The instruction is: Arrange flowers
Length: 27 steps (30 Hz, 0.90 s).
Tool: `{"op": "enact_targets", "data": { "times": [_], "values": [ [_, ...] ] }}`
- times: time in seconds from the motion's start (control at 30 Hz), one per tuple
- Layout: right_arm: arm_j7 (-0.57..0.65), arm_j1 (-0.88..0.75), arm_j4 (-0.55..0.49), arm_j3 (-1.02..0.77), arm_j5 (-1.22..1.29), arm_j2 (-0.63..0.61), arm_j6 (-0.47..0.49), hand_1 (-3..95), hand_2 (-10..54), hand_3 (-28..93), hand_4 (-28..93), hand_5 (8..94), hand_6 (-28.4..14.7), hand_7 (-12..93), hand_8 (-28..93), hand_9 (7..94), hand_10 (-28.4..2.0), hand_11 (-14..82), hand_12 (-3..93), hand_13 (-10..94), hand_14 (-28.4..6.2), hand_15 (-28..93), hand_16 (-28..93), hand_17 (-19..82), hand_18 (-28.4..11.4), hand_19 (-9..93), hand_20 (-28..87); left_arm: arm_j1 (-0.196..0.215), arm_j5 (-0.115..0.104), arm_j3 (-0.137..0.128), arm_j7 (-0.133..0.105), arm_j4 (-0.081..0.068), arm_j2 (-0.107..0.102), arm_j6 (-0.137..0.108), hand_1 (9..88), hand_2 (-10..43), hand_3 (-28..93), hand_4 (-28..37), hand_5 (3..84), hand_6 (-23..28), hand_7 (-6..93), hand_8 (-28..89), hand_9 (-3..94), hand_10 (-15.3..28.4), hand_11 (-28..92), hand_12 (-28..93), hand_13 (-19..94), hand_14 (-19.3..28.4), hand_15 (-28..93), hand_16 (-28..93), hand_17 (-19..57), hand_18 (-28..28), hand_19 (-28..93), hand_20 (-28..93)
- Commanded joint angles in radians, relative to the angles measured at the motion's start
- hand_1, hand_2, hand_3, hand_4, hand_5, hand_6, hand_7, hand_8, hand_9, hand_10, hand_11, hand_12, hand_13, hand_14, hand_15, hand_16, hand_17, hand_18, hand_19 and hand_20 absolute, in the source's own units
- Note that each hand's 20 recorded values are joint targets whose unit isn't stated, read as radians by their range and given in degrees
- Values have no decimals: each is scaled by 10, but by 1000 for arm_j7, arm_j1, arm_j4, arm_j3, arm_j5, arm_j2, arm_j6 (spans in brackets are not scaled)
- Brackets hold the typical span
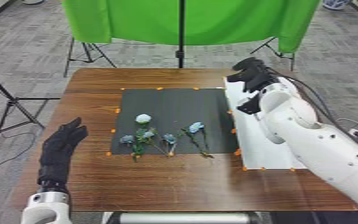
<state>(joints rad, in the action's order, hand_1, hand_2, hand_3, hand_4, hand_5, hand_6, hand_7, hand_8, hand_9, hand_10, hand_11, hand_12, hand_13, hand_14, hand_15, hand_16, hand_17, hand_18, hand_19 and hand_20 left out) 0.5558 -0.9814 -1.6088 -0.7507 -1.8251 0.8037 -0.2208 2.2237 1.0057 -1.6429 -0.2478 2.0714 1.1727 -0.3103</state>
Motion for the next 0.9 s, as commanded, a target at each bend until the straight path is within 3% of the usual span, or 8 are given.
{"op": "enact_targets", "data": {
  "times": [0.03, 0.23, 0.43, 0.53, 0.6, 0.63, 0.73, 0.9],
  "values": [
    [63, 105, 198, 72, -246, -9, 223, 381, -95, 641, -155, 447, -13, 95, -58, 413, -187, 50, 217, 718, -102, 589, 305, 501, -163, 914, 473, 2, 6, 5, 3, -3, 7, 1, 215, 82, 633, -283, 457, 48, 101, -59, 433, 134, 177, 122, 314, 166, 219, -4, 33, 135, 108, 195],
    [117, 73, 259, 57, -262, -3, 314, 375, -95, 651, -166, 417, -6, 94, -58, 378, -198, 37, 209, 714, -99, 584, 289, 496, -161, 906, 459, 4, 6, 7, 2, -2, 9, 1, 215, 84, 632, -283, 457, 48, 100, -59, 434, 134, 177, 123, 314, 166, 219, -4, 33, 135, 109, 195],
    [142, 56, 302, 62, -283, 3, 304, 408, -95, 641, -180, 441, 0, 104, -61, 431, -193, 53, 205, 749, -90, 583, 282, 521, -153, 906, 451, 6, 8, 4, 2, -1, 9, 3, 214, 82, 636, -283, 457, 47, 100, -58, 434, 133, 176, 123, 314, 167, 221, -4, 32, 136, 109, 194],
    [107, 40, 320, 84, -308, -2, 174, 453, -95, 638, -188, 504, 0, 124, -71, 517, -176, 96, 198, 797, -67, 586, 286, 558, -136, 919, 450, 6, 4, 5, 1, -1, 8, -1, 215, 82, 634, -283, 457, 47, 100, -59, 434, 133, 175, 123, 314, 166, 220, -4, 32, 136, 109, 194],
    [95, 35, 328, 102, -323, -3, 118, 498, -95, 621, -189, 577, 8, 153, -83, 659, -140, 162, 194, 850, -44, 585, 297, 597, -119, 930, 471, 8, 6, 5, 1, 0, 9, 2, 216, 82, 635, -283, 457, 46, 101, -59, 434, 133, 175, 123, 315, 167, 220, -4, 32, 136, 109, 194],
    [85, 27, 328, 105, -331, -7, 88, 508, -95, 618, -189, 604, 12, 164, -86, 691, -132, 175, 194, 859, -41, 584, 301, 605, -115, 931, 476, 5, 6, 6, 3, -2, 8, 6, 216, 82, 635, -283, 457, 46, 101, -59, 434, 133, 175, 123, 314, 167, 220, -4, 32, 135, 109, 194],
    [63, 7, 311, 112, -342, -20, 6, 598, -95, 510, -174, 712, 13, 182, 53, 821, -104, 102, 318, 888, -29, 577, 314, 630, -108, 932, 502, 8, 6, 5, 1, 0, 8, 5, 217, 82, 633, -283, 457, 47, 100, -59, 434, 133, 175, 123, 314, 167, 219, -4, 32, 135, 109, 194],
    [56, -111, 112, 2, -315, -87, -41, 633, -95, 520, -178, 805, 4, 196, 98, 919, -91, 102, 364, 928, -18, 565, 326, 669, -101, 932, 525, 7, 7, 3, 7, 0, 4, 8, 218, 81, 633, -283, 457, 48, 99, -58, 433, 133, 175, 123, 314, 167, 219, -4, 32, 135, 109, 193]
  ]
}}
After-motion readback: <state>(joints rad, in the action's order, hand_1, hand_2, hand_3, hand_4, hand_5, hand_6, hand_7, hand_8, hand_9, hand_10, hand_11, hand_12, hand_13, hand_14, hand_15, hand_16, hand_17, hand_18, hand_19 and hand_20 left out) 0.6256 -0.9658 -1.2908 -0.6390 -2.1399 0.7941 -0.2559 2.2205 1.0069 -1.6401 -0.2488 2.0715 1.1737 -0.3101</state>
